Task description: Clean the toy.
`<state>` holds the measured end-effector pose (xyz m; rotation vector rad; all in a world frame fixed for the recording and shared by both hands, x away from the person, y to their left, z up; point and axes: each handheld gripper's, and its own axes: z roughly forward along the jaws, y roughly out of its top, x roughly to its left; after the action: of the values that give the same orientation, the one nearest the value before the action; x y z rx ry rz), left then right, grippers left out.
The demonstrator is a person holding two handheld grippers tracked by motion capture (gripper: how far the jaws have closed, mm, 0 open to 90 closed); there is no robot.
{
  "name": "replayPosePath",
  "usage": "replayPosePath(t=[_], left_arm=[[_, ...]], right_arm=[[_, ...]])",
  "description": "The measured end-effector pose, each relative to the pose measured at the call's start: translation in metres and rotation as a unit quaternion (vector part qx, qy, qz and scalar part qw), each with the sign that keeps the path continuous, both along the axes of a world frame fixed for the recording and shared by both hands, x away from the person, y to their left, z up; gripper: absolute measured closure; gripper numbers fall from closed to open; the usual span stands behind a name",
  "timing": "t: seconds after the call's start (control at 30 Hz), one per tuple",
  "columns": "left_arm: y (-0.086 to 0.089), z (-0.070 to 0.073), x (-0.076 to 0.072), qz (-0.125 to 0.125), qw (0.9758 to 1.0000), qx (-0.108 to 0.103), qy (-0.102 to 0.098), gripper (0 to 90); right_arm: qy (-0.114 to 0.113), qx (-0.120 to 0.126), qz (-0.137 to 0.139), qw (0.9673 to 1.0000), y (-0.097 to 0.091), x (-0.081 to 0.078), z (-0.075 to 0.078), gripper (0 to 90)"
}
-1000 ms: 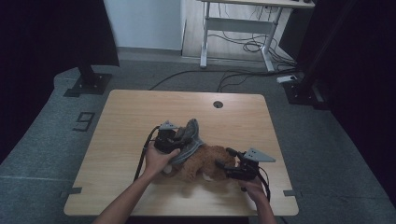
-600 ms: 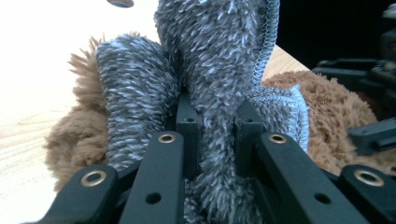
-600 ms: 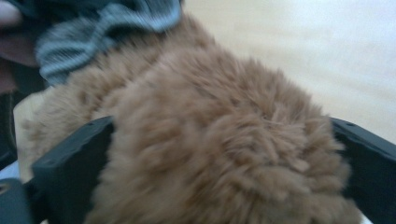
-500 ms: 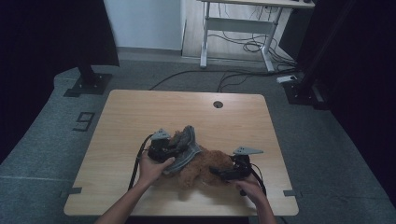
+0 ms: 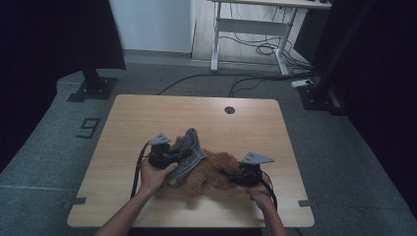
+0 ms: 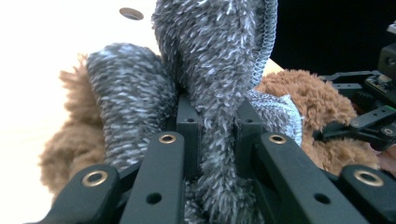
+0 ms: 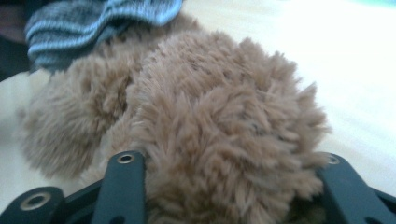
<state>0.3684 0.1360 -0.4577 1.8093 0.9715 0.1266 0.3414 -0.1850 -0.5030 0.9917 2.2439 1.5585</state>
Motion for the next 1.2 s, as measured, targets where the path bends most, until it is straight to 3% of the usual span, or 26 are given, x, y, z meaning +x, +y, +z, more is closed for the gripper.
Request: replayPosePath(t=[0.07, 0.17, 0.27, 0.33, 0.47, 0.63, 0.7, 0.8, 0.93, 1.0, 1.1, 1.2], left_arm=[[0.002, 0.005, 0.006, 0.005, 1.0, -0.005, 0.002, 77.4], [0.005, 0.014, 0.017, 0.014, 0.9998, -0.012, 0.0, 77.4], [0.006, 0.02, 0.026, 0.023, 0.9995, -0.021, -0.005, 77.3], [0.003, 0.023, 0.027, 0.022, 0.9995, -0.021, -0.006, 77.2], [-0.006, 0.027, 0.019, 0.004, 0.9998, -0.016, -0.014, 77.1], [-0.033, 0.035, 0.008, -0.03, 0.9993, -0.008, -0.022, 76.6], [-0.051, 0.036, 0.003, -0.051, 0.9984, -0.004, -0.022, 76.3], [-0.08, 0.037, -0.004, -0.081, 0.9962, 0.021, -0.025, 76.0], [-0.115, 0.029, -0.006, -0.102, 0.994, 0.039, -0.015, 76.0], [-0.131, 0.022, -0.005, -0.109, 0.9922, 0.059, -0.013, 76.0], [-0.136, 0.014, -0.004, -0.108, 0.9914, 0.072, -0.018, 75.9], [-0.125, 0.012, -0.002, -0.091, 0.9929, 0.074, -0.024, 76.3]], right_arm=[[-0.016, 0.008, -0.011, 0.9998, 0.002, 0.005, 0.003, 52.9], [-0.054, -0.001, -0.026, 0.9982, 0.009, 0.012, 0.009, 53.6], [-0.112, -0.021, -0.043, 0.9925, 0.014, 0.018, 0.017, 53.3], [-0.135, -0.034, -0.047, 0.9891, 0.014, 0.021, 0.019, 52.3], [-0.133, -0.034, -0.033, 0.9899, 0.007, 0.023, 0.013, 48.7], [-0.143, -0.025, -0.011, 0.9894, -0.002, 0.008, -0.003, 42.5], [-0.143, -0.033, -0.008, 0.9891, -0.003, 0.003, -0.009, 41.2], [-0.141, -0.035, -0.004, 0.9894, -0.006, -0.003, -0.017, 39.0], [-0.141, -0.037, 0.003, 0.9893, -0.007, -0.008, -0.017, 37.3], [-0.14, -0.036, 0.0, 0.9895, -0.006, -0.009, -0.018, 37.1], [-0.136, -0.041, -0.004, 0.9899, -0.008, -0.01, -0.02, 39.5], [-0.132, -0.037, -0.002, 0.9906, -0.012, -0.011, -0.023, 41.1]])
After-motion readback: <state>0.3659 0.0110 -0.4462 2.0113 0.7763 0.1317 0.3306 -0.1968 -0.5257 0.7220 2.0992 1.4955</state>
